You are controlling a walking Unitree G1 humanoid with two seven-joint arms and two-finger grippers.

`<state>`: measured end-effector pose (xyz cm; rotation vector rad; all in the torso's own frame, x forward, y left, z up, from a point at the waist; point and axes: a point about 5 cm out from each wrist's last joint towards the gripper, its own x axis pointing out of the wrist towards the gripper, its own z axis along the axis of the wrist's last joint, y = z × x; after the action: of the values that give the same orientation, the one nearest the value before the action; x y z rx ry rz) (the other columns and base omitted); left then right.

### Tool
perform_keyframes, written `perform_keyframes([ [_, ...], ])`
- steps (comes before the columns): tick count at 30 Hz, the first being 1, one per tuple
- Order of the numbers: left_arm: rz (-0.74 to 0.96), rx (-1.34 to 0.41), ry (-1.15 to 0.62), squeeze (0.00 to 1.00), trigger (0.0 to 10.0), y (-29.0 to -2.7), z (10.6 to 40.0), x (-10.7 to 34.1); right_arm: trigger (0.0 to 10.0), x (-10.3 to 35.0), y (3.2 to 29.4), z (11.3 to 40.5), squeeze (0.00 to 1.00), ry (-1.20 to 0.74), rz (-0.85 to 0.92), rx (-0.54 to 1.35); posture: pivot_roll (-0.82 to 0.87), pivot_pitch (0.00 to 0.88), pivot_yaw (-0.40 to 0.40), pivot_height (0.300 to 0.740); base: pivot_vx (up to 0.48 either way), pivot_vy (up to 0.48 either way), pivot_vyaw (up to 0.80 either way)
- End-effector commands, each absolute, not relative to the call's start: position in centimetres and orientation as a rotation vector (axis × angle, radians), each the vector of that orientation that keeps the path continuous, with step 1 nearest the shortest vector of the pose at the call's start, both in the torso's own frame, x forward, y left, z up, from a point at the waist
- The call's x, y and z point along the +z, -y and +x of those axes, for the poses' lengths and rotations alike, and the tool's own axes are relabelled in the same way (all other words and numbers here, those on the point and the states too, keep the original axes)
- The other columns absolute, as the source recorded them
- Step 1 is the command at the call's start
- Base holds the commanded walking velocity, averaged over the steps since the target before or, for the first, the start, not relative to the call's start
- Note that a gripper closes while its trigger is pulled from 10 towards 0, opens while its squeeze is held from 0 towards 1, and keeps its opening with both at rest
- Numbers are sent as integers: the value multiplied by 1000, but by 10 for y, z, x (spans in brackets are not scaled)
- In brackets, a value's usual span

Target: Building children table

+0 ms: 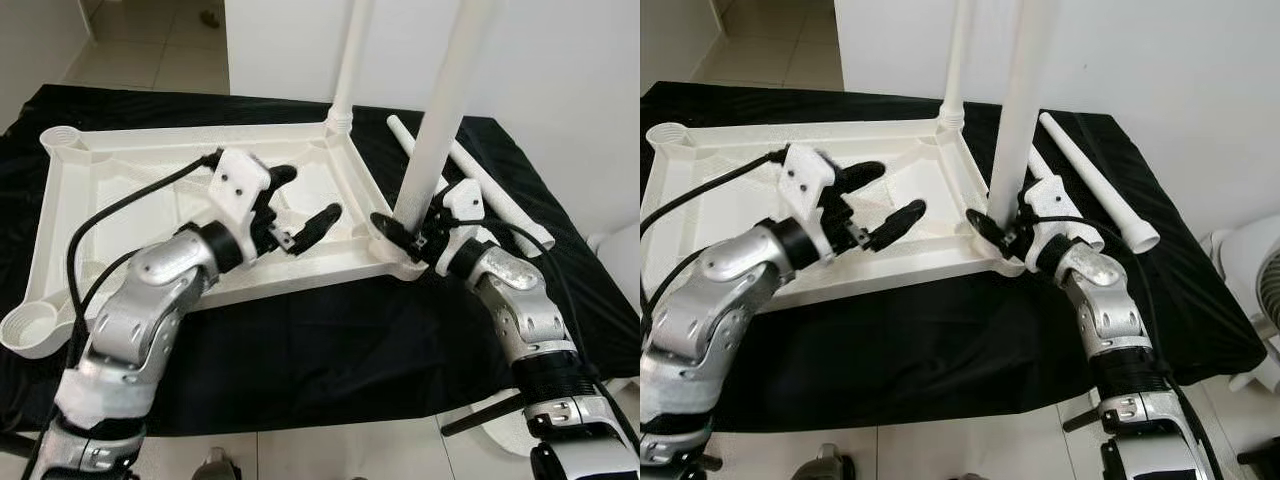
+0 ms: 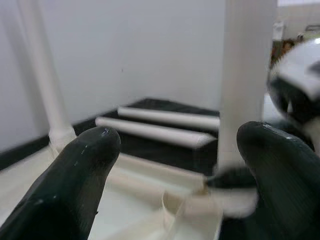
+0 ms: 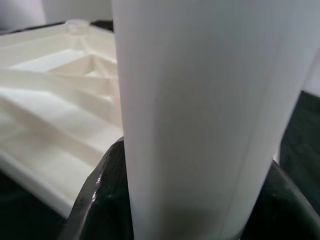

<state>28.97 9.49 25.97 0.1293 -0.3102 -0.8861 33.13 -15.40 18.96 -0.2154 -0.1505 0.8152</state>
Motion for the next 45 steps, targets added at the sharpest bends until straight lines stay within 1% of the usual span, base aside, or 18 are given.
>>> perform_keyframes([
  [1, 125, -1023, 301, 0, 10000, -84, 287, 260, 10000, 185, 154, 330, 0, 119, -217, 846, 101, 41, -111, 740, 0, 0, 0],
  [4, 76, -1065, 306, 0, 10000, -76, 289, 264, 10000, 180, 150, 329, 0, 100, -228, 869, 100, 36, -110, 740, 0, 0, 0],
  [5, 57, -1091, 309, 0, 10000, -72, 289, 266, 10000, 177, 146, 329, 0, 95, -228, 886, 100, 20, -112, 740, 0, 0, 0],
  [9, 41, -1114, 307, 0, 10000, -66, 292, 267, 10000, 173, 140, 327, 0, 90, -222, 911, 102, 11, -110, 740, 0, 0, 0],
  [10, 29, -1150, 301, 0, 10000, -60, 293, 266, 10000, 169, 133, 327, 0, 86, -218, 928, 103, 0, -107, 740, 0, 0, 0],
  [12, 32, -1177, 299, 0, 10000, -56, 294, 266, 10000, 166, 129, 327, 0, 82, -226, 939, 105, 0, -106, 740, 0, 0, 0],
  [21, 45, -1221, 292, 0, 10000, -49, 298, 268, 10000, 163, 121, 329, 0, 75, -233, 960, 100, 0, -91, 740, 0, 0, 0],
  [28, 47, -1280, 285, 0, 10000, -47, 299, 272, 10000, 160, 120, 333, 0, 77, -218, 929, 98, 0, -78, 740, 0, 0, 0],
  [33, 24, -1239, 283, 0, 10000, -44, 304, 277, 10000, 158, 117, 331, 0, 88, -260, 931, 98, 0, -67, 740, 0, 0, 0],
  [39, 38, -1164, 195, 0, 10000, -41, 315, 277, 10000, 154, 113, 330, 0, 89, -262, 910, 95, 0, -59, 740, 0, 0, 0],
  [42, 18, -1135, 164, 0, 10000, -41, 320, 278, 10000, 154, 112, 330, 0, 100, -248, 892, 93, 0, -55, 740, 0, 0, 0],
  [43, 9, -1132, 152, 0, 8000, -41, 321, 278, 10000, 154, 113, 331, 0, 104, -246, 880, 93, 0, -55, 740, 0, 0, 0],
  [44, 4, -1127, 150, 0, 4000, -41, 321, 279, 10000, 154, 114, 332, 0, 107, -250, 871, 91, 0, -54, 740, 0, 0, 0],
  [45, 4, -1127, 150, 0, 4000, -41, 321, 279, 10000, 154, 114, 332, 0, 107, -250, 871, 91, 0, -54, 740, 0, 0, 0],
])
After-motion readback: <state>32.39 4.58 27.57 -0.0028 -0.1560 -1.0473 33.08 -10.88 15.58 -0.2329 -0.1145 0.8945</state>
